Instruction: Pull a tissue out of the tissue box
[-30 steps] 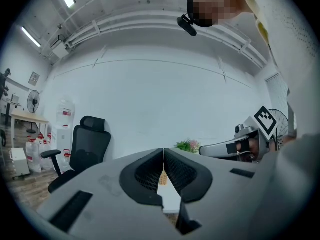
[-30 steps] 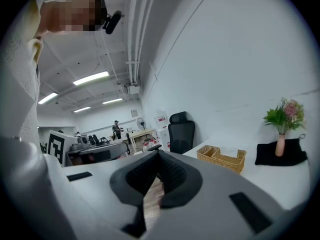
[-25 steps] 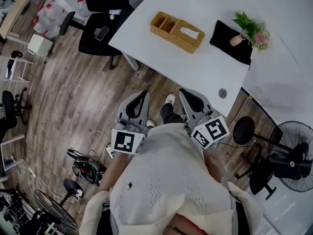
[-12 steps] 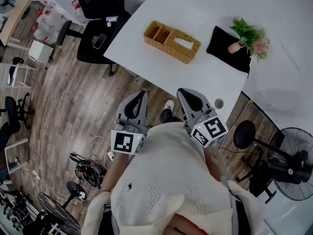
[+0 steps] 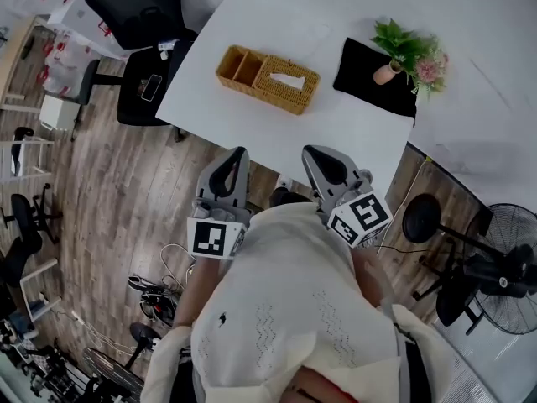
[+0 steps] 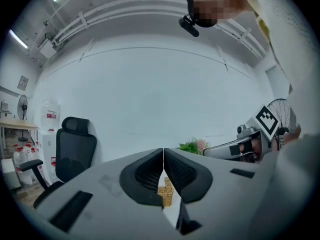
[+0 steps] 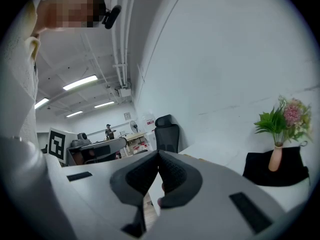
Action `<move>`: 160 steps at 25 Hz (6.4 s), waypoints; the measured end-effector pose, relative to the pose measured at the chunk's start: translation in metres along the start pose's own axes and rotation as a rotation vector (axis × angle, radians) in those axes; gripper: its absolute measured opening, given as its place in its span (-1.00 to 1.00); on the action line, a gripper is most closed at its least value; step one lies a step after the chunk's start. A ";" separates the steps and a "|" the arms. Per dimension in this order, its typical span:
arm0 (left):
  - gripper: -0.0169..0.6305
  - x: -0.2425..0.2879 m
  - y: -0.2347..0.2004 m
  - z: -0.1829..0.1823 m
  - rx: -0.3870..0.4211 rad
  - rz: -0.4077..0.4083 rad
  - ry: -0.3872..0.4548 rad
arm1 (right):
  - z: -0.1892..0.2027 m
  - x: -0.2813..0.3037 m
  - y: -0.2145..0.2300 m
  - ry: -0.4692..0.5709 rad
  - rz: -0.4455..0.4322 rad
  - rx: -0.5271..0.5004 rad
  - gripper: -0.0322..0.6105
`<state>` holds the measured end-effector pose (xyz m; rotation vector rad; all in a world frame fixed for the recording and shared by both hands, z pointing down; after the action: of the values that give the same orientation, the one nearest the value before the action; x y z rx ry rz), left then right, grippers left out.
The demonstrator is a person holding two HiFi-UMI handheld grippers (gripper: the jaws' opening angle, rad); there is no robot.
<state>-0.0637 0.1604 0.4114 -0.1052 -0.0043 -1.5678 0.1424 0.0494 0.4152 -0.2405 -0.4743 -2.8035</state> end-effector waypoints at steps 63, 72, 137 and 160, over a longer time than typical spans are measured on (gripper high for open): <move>-0.90 0.201 -0.084 0.027 0.155 0.637 -0.189 | -0.017 0.071 0.022 0.087 0.570 0.148 -0.90; -0.90 0.229 -0.079 0.043 0.271 0.754 -0.216 | -0.009 0.070 0.004 0.073 0.656 0.157 -0.90; -0.89 0.328 -0.045 0.147 0.533 0.953 -0.641 | 0.007 0.056 0.002 0.036 0.794 0.264 -0.90; -0.91 0.313 -0.048 0.134 0.512 0.951 -0.596 | 0.012 0.055 -0.011 0.037 0.790 0.255 -0.90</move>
<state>-0.1014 -0.1424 0.5691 -0.1384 -0.7184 -0.5108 0.0883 0.0492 0.4344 -0.2495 -0.5671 -1.9572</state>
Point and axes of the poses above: the fingertips, and each gripper's own axes: x forward along the fingers, y to its right, z out of its underside, the point moved 10 cm from there along -x, backward along the fingers, and after that the axes turned 6 degrees about -z, right-handed, at the moved point
